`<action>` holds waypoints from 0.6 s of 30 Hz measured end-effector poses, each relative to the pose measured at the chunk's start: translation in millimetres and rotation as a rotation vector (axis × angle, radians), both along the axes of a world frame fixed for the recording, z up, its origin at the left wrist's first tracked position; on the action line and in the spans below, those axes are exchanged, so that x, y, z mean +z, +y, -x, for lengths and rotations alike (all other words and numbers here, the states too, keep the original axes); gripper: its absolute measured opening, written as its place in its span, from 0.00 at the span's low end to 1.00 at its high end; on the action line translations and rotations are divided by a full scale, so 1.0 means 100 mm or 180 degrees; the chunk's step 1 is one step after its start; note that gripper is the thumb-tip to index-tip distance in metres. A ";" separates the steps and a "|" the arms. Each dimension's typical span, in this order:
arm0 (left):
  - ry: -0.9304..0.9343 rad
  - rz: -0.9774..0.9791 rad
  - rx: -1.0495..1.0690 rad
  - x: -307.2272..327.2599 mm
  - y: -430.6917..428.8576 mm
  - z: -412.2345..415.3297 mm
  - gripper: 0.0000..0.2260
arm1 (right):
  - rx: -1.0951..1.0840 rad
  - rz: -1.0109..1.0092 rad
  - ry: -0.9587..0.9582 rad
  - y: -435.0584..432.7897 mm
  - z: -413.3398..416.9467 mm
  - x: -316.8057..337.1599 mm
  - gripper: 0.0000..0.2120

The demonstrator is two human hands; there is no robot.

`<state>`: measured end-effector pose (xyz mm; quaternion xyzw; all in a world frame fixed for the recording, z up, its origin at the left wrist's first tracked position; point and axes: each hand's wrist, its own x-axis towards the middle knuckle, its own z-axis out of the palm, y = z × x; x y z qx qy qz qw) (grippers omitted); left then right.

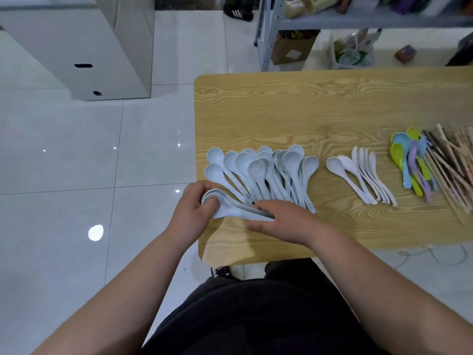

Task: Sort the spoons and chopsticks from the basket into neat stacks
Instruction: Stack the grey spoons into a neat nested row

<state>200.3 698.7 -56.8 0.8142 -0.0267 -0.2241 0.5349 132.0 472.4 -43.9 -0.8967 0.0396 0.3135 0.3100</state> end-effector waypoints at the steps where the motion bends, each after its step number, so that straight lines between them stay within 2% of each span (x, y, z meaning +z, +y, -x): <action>1: 0.0027 0.0045 0.0016 0.07 -0.05 0.03 0.10 | -0.0121 -0.0108 0.0022 -0.06 0.03 0.05 0.21; 3: 0.0126 0.0212 -0.0002 0.19 -0.17 0.06 0.09 | -0.0351 -0.0228 -0.0071 -0.19 0.08 0.12 0.19; 6: 0.0353 0.0238 -0.0168 0.30 -0.41 0.07 0.07 | -0.0363 0.0047 -0.0568 -0.47 0.07 0.24 0.19; 9: 0.1212 0.0824 -0.0007 0.37 -0.74 0.10 0.04 | 0.0056 0.0471 -0.0897 -0.86 0.01 0.30 0.19; 11: 0.1606 0.1082 0.0387 0.41 -1.03 0.10 0.07 | 0.0350 0.0557 -0.1265 -1.10 -0.02 0.28 0.18; 14: 0.1405 0.0860 0.1119 0.47 -1.46 0.12 0.05 | 0.0671 0.0504 -0.1722 -1.38 -0.03 0.22 0.18; 18: 0.0825 0.0647 0.1334 0.51 -1.85 0.18 0.06 | 0.0687 0.0242 -0.1343 -1.78 -0.09 0.16 0.26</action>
